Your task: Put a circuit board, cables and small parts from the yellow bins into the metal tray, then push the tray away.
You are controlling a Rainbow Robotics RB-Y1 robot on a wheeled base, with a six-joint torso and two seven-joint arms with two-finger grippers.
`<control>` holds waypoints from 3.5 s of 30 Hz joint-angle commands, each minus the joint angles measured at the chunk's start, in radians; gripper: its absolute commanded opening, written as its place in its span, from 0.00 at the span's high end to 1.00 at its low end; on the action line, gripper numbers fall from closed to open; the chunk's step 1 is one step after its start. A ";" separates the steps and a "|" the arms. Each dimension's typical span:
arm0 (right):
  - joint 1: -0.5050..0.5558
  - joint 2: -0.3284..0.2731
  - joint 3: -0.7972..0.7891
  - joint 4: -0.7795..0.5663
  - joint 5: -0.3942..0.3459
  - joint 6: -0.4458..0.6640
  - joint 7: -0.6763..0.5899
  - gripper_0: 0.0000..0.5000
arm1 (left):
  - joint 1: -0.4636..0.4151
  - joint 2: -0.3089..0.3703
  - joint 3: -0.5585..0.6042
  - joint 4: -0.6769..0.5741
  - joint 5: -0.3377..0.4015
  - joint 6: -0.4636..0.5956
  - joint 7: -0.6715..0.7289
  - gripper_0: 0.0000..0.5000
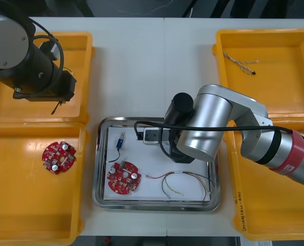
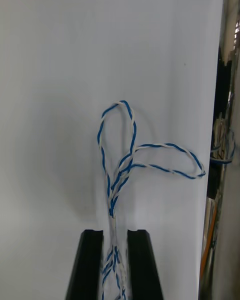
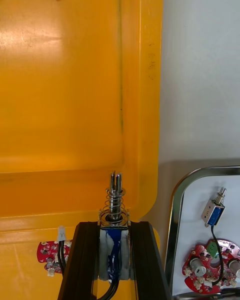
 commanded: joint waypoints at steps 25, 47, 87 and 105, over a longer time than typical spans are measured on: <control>-0.035 0.123 -0.337 -0.184 0.012 0.420 -0.001 0.00 | -0.041 -0.009 0.032 -0.033 0.005 0.008 0.104 1.00; 0.100 -0.021 -0.817 -0.372 -0.058 0.420 -0.085 0.00 | -0.060 -0.033 0.009 -0.048 0.034 0.008 0.124 1.00; 0.487 -0.091 -1.316 -0.398 -0.078 0.420 -0.431 0.00 | -0.146 -0.173 -0.425 -0.096 -0.039 -0.076 0.315 1.00; 0.628 -0.090 -1.314 -0.420 -0.078 0.420 -0.489 0.00 | -0.078 -0.127 -0.604 -0.050 -0.097 -0.252 0.368 1.00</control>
